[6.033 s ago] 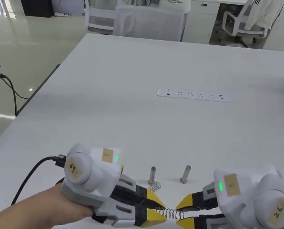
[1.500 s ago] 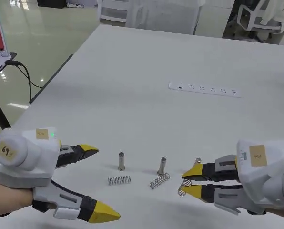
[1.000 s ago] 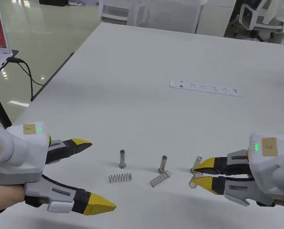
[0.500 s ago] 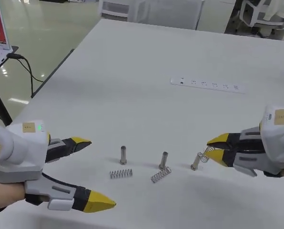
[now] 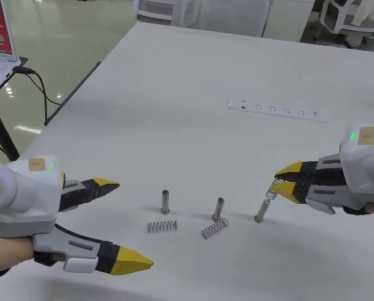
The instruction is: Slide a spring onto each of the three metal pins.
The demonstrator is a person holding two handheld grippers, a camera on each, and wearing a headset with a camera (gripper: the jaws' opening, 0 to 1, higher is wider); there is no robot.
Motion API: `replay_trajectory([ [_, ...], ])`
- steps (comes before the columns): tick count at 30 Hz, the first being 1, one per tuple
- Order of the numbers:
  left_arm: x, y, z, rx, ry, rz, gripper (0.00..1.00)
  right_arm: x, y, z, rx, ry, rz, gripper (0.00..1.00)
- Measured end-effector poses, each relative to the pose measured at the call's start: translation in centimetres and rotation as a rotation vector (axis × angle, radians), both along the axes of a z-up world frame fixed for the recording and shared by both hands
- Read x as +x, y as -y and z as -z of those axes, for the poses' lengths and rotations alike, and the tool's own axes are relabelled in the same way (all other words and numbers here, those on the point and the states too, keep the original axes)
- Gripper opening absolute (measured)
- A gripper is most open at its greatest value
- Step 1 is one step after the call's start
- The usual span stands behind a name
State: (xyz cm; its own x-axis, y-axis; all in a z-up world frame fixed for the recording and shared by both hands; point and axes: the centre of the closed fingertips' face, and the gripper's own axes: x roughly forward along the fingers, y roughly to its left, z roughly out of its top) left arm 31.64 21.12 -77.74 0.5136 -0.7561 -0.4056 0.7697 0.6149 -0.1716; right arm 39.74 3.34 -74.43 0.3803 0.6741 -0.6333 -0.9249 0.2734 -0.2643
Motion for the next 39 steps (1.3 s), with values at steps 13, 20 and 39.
replay_trajectory([
  [13, 0.2, -0.2, -0.2, 0.004, 0.001, 0.004, 0.98, 0.3, 0.0, 0.5, -0.008, -0.018, 0.003, 0.07],
  [20, 0.4, -0.2, -0.2, 0.004, 0.001, 0.003, 0.98, 0.4, 0.0, 0.9, -0.011, -0.023, 0.006, 0.07],
  [39, 0.2, -0.2, -0.1, 0.004, -0.008, 0.000, 0.98, 0.7, 0.3, 1.7, -0.005, -0.047, 0.028, 0.07],
])
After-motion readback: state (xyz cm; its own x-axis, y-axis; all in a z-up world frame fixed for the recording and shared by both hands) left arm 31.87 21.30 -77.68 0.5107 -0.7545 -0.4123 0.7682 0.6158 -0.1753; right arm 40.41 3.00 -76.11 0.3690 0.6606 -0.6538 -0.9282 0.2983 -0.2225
